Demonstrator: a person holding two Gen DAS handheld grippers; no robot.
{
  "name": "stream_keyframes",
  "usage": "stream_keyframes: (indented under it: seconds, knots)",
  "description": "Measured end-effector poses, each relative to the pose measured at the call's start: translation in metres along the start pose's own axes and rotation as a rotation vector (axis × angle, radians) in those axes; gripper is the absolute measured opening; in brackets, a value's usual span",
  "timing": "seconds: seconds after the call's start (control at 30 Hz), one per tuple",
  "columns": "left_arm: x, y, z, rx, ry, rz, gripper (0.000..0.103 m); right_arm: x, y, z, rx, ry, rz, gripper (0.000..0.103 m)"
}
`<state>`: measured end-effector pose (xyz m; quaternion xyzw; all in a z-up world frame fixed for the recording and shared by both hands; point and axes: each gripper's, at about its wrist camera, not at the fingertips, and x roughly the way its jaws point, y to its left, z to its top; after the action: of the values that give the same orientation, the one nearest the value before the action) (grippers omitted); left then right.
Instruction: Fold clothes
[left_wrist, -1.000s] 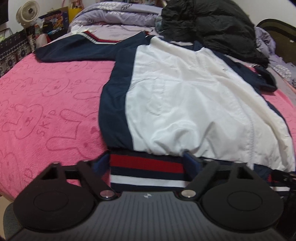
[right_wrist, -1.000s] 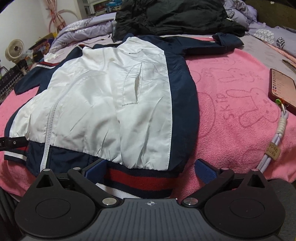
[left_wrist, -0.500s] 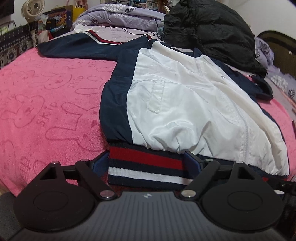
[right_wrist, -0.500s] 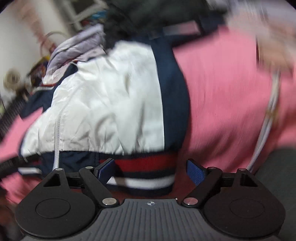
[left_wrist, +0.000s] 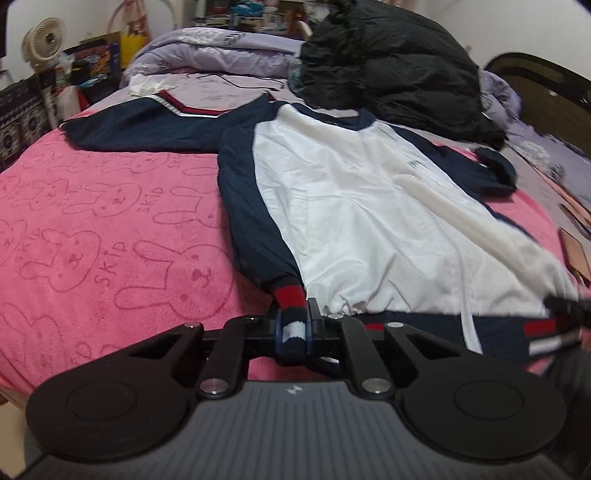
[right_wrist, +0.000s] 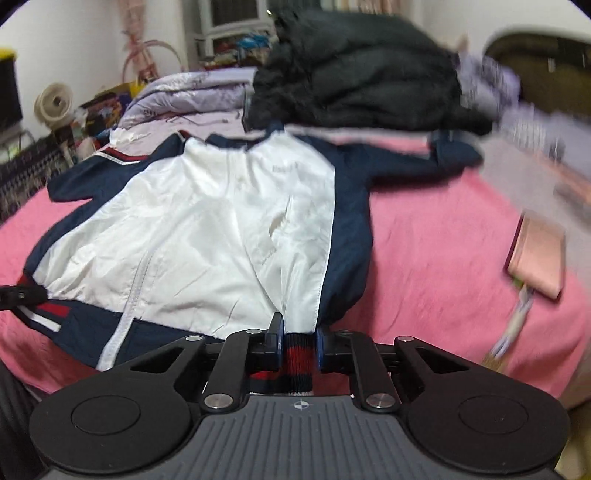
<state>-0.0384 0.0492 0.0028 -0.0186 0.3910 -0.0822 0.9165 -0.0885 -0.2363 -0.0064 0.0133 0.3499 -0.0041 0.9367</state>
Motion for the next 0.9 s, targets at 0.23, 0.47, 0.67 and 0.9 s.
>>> stream_keyframes:
  seconds: [0.23,0.47,0.67,0.9]
  knots:
    - [0.012,-0.011,-0.014,0.17,0.051,0.047,0.036,0.025,0.006,-0.02,-0.129,0.088,-0.048,0.028]
    - [-0.001,-0.007,0.001,0.119,-0.028,0.084,0.044,-0.003,-0.022,-0.001,-0.06,-0.064,-0.096,0.051]
    - [-0.008,-0.006,0.031,0.08,-0.164,0.085,0.059,0.011,-0.016,0.032,-0.108,-0.154,-0.071,0.054]
    - [0.042,-0.029,0.041,0.181,-0.127,0.152,0.06,0.076,0.033,0.061,-0.164,-0.149,0.073,0.054]
